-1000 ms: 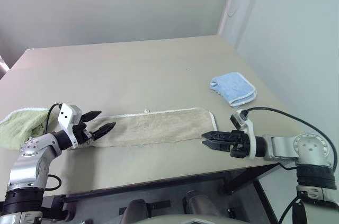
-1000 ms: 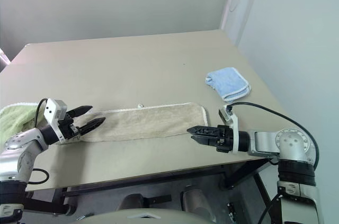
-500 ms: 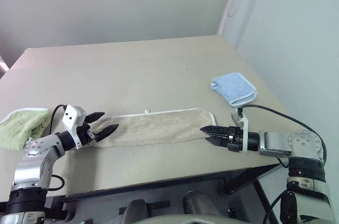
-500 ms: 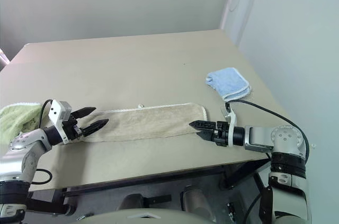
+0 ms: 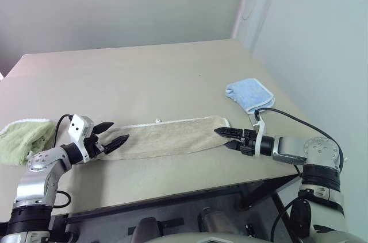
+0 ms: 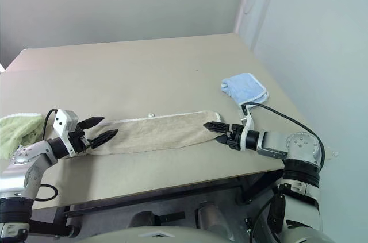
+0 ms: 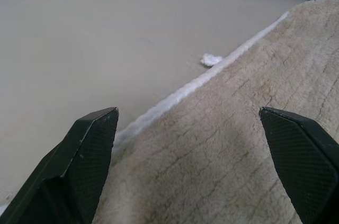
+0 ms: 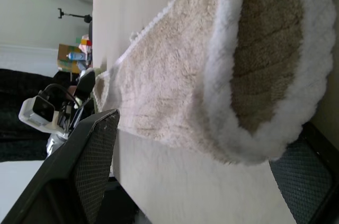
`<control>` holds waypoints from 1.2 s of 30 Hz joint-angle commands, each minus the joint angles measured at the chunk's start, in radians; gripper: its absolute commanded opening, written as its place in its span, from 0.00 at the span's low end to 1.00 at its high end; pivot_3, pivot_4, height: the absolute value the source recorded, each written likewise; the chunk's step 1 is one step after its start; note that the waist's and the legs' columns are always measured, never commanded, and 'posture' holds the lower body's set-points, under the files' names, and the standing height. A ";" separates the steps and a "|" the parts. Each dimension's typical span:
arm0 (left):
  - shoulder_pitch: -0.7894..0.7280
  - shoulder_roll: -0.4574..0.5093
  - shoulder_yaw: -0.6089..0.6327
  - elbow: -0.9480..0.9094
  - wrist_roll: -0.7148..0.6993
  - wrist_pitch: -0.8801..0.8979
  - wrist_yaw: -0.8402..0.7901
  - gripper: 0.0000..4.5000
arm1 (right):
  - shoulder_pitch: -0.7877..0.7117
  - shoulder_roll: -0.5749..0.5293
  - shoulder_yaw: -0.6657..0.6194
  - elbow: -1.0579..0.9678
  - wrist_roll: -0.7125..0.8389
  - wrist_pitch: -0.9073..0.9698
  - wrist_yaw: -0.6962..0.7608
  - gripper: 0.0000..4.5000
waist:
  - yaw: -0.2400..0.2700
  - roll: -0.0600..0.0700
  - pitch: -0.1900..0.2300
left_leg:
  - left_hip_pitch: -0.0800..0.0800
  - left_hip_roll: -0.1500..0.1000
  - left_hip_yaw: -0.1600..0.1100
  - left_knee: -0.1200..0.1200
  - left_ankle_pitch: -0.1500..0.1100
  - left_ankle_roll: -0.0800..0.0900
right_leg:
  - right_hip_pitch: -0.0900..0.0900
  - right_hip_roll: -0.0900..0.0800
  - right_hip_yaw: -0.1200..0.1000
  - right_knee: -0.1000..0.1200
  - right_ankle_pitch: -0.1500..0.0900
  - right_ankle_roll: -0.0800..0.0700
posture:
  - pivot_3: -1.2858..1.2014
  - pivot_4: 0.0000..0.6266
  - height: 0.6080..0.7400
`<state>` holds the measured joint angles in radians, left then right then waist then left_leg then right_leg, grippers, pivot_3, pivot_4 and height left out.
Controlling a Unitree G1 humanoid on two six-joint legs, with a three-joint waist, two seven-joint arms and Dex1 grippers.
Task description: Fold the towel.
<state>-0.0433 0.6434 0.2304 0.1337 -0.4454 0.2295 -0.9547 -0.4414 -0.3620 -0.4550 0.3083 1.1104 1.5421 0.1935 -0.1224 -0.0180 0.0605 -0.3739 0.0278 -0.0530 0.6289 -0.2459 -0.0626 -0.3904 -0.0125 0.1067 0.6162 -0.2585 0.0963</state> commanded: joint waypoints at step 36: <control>-0.022 0.024 0.026 0.015 0.012 -0.044 0.005 1.00 | -0.072 -0.474 0.238 -0.150 -0.225 -0.241 0.696 0.00 | 0.026 0.005 0.002 | -0.002 -0.004 0.000 -0.014 0.000 0.001 | -0.008 0.002 0.003 0.002 0.004 0.003 | 0.52 0.00 1.00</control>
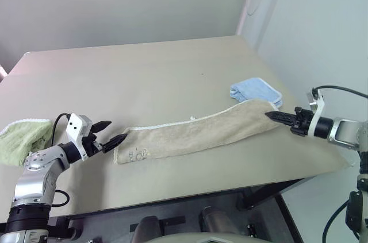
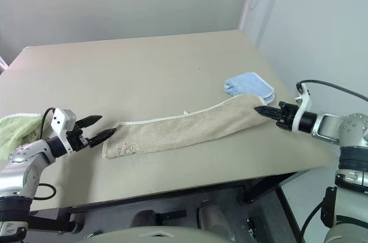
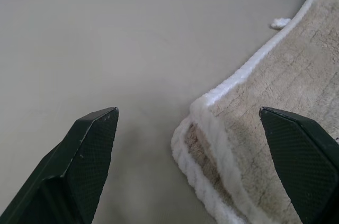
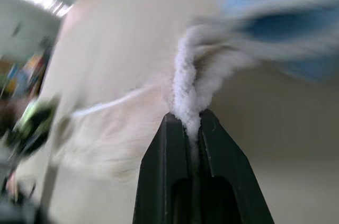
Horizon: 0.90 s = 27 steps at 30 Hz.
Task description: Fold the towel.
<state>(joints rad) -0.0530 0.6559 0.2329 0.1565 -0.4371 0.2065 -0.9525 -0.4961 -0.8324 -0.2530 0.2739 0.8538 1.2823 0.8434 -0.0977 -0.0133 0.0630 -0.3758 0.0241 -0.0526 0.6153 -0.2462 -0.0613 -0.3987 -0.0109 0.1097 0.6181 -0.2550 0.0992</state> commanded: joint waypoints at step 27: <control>0.005 0.006 0.021 -0.018 0.017 -0.026 0.021 1.00 | -0.233 0.441 0.470 -0.096 -0.165 -0.016 -0.022 0.00 | 0.000 -0.001 -0.001 | -0.004 0.000 -0.001 0.004 0.000 0.000 | -0.007 0.001 -0.001 0.012 0.000 0.000 | 0.52 0.00 1.00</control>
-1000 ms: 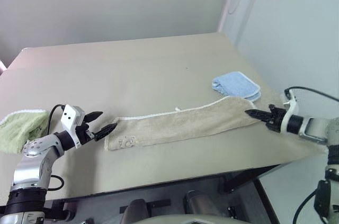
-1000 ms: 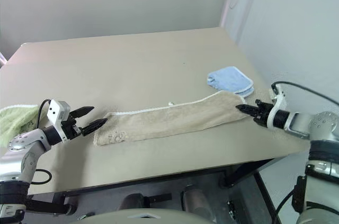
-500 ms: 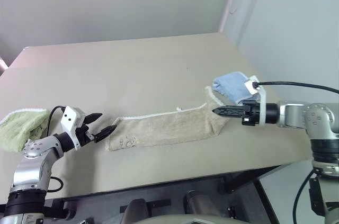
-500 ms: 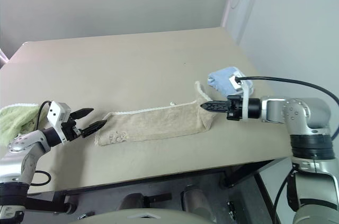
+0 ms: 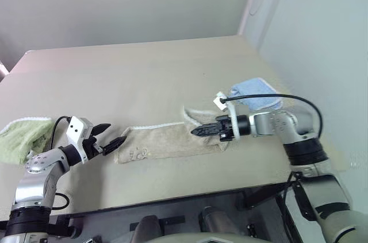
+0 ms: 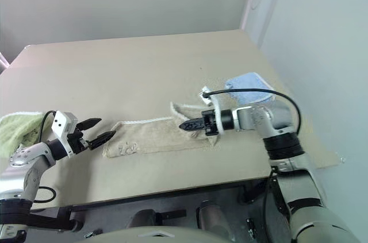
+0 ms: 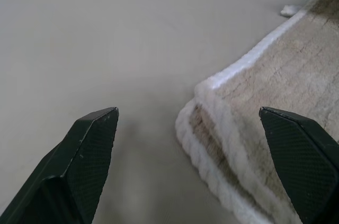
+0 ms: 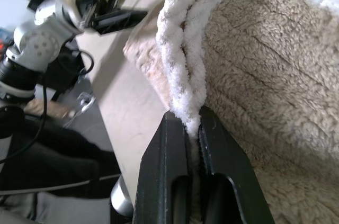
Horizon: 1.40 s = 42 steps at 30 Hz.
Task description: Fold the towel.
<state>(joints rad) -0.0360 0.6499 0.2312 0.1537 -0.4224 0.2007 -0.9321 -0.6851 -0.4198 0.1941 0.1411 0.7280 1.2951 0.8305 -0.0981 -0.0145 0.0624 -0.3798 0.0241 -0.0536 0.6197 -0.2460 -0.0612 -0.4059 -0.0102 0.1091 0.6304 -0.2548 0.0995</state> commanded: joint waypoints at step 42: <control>-0.007 0.036 0.046 -0.020 -0.007 0.067 0.019 1.00 | 0.058 0.153 -0.044 0.114 -0.277 -0.754 0.115 0.72 | -0.005 -0.001 -0.001 | -0.001 0.000 -0.003 0.009 0.000 0.000 | 0.003 0.000 -0.002 0.003 0.000 -0.001 | 0.52 0.00 1.00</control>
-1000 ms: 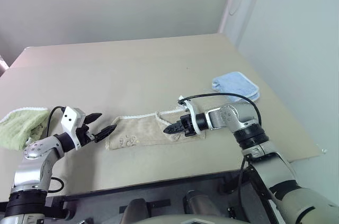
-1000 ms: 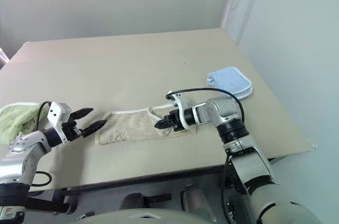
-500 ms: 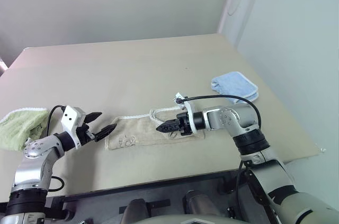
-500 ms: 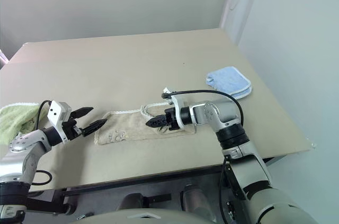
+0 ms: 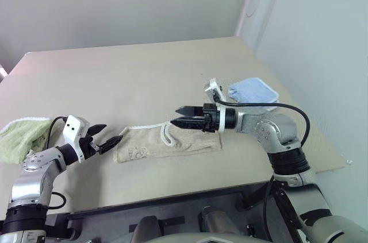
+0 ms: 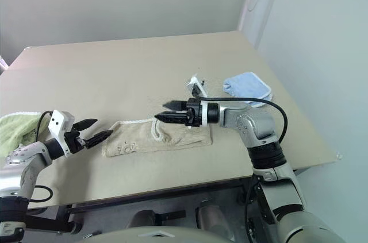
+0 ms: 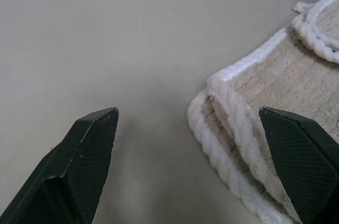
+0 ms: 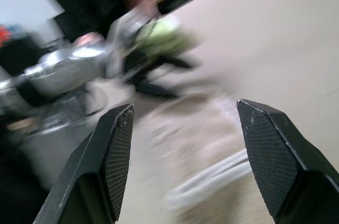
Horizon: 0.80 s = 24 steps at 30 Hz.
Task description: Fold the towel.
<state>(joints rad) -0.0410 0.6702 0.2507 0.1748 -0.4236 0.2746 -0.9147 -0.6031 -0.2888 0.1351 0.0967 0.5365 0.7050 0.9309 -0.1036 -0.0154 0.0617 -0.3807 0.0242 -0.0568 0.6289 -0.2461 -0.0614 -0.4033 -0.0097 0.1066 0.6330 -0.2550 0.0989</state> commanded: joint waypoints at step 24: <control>0.039 0.026 0.036 -0.077 0.007 -0.031 0.019 1.00 | -0.054 0.136 0.205 0.634 -0.510 -0.709 0.051 0.99 | -0.003 0.000 0.000 | 0.009 0.000 0.000 0.001 0.000 -0.001 | 0.007 0.000 0.000 0.002 0.001 -0.002 | 0.52 0.00 1.00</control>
<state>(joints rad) 0.0036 0.6719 0.2606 0.1335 -0.4145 0.2494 -0.8925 -0.6349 -0.1449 0.3523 0.6995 0.0593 0.0005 1.0184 -0.1070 -0.0151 0.0618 -0.3719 0.0240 -0.0572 0.6295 -0.2457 -0.0620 -0.3958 -0.0098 0.1067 0.6351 -0.2542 0.0971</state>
